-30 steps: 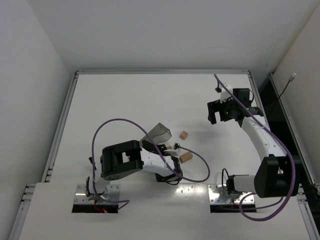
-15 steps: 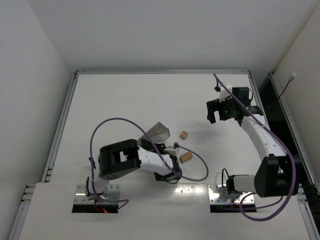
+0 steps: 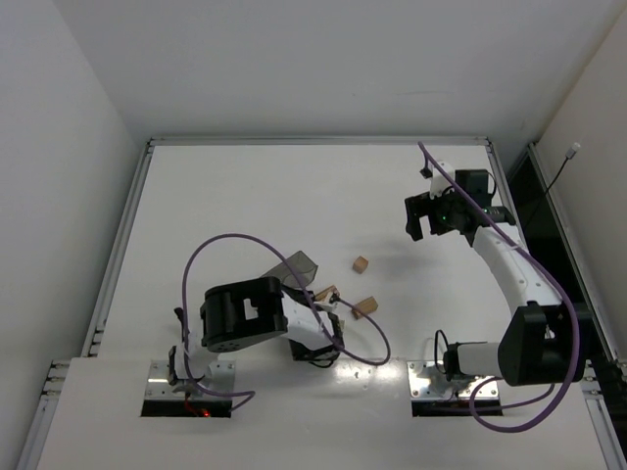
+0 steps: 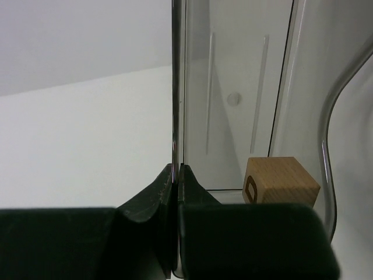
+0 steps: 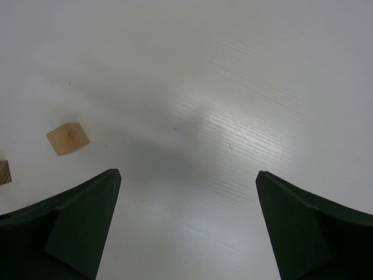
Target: Build the wood block tower
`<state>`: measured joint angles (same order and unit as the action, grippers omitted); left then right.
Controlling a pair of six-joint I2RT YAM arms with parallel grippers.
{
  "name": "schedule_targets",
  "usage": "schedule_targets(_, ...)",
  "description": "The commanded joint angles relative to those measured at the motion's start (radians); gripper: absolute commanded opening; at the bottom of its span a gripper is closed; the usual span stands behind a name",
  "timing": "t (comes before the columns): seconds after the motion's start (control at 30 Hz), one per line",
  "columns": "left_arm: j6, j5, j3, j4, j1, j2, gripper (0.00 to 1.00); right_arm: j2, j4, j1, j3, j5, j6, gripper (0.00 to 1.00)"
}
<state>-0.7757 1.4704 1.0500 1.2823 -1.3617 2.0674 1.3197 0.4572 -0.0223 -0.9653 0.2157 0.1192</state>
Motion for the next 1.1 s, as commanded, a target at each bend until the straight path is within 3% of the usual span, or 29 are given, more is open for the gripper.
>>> schedule_targets(0.0,0.081,0.301,-0.060,0.026,0.001,-0.033,0.00,0.000,-0.018,-0.005,-0.021,0.014,-0.006,0.99)
schedule_targets(0.17,0.153,0.301,-0.189,0.026,0.001,-0.076,0.00,0.010,-0.018,-0.014,-0.021,0.033,0.005,0.99)
schedule_targets(0.53,0.198,0.301,-0.223,0.026,-0.008,-0.257,0.00,0.032,0.000,-0.034,-0.052,0.042,0.005,0.99)
schedule_targets(0.57,0.184,0.301,-0.314,0.026,-0.042,-0.257,0.00,0.042,0.000,-0.034,-0.052,0.042,0.005,0.99)
schedule_targets(0.83,0.165,0.301,-0.222,0.026,-0.020,-0.244,0.00,0.091,0.027,-0.053,-0.101,0.022,0.014,0.99)
schedule_targets(1.0,0.086,0.301,-0.171,0.026,0.157,-0.292,0.00,0.079,0.008,-0.062,-0.073,0.010,0.014,0.99)
schedule_targets(1.07,0.059,0.301,-0.157,0.026,0.180,-0.326,0.00,0.079,0.008,-0.073,-0.064,0.010,0.014,0.99)
